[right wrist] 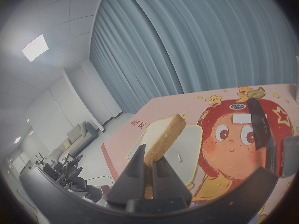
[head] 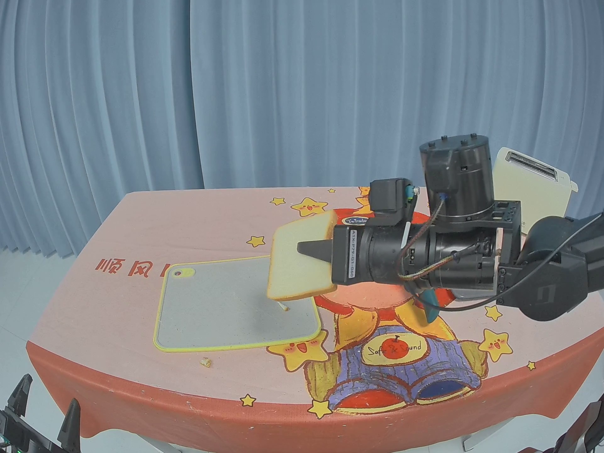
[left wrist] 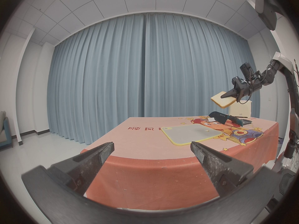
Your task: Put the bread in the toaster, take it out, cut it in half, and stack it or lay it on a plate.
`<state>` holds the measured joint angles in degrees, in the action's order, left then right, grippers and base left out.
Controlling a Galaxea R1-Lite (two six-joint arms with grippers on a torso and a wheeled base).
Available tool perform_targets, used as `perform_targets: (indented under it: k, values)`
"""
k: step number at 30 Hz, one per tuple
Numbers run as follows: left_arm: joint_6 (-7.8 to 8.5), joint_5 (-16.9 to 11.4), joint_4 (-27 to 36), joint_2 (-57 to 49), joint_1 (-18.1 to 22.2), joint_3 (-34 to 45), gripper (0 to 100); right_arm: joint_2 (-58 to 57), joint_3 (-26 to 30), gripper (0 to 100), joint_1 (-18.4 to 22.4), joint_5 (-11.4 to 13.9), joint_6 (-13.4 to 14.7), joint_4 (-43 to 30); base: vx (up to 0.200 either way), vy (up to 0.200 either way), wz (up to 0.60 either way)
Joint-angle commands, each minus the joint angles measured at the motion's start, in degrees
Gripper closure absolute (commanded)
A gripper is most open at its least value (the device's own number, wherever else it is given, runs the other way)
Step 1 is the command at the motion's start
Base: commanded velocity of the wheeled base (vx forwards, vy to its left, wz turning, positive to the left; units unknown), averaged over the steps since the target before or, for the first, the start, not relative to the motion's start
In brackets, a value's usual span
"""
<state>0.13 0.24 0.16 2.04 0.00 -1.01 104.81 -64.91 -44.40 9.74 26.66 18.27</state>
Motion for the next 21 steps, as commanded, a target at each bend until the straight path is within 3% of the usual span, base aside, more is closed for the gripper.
perform_targets:
  k: [1,5,10,11,15,21]
  values:
    - [0.04,0.0,0.0,0.1,0.0,0.9,0,3.1,-1.7,100,0.2,-0.2,1.3,0.1,0.0,0.0,0.0]
    - [-0.05,0.0,0.0,0.1,0.0,1.0,0,5.6,-4.7,100,0.3,-0.5,4.0,0.1,0.0,0.0,0.0]
    - [0.04,0.0,0.0,0.1,0.0,1.0,0,9.3,-7.2,100,-0.5,-0.8,10.3,0.1,0.0,0.0,0.0]
    - [0.04,0.0,0.0,0.1,0.0,1.0,0,9.4,-7.2,100,-0.5,-0.8,10.4,0.1,0.0,0.0,0.0]
    - [0.04,0.0,0.0,0.1,0.0,1.0,0,14.1,-7.8,100,-1.6,-3.2,15.3,6.3,0.0,0.0,0.0]
    - [0.04,0.0,0.0,0.1,0.0,1.0,0,20.2,-8.6,100,-1.9,-4.6,17.1,9.2,0.0,0.0,0.0]
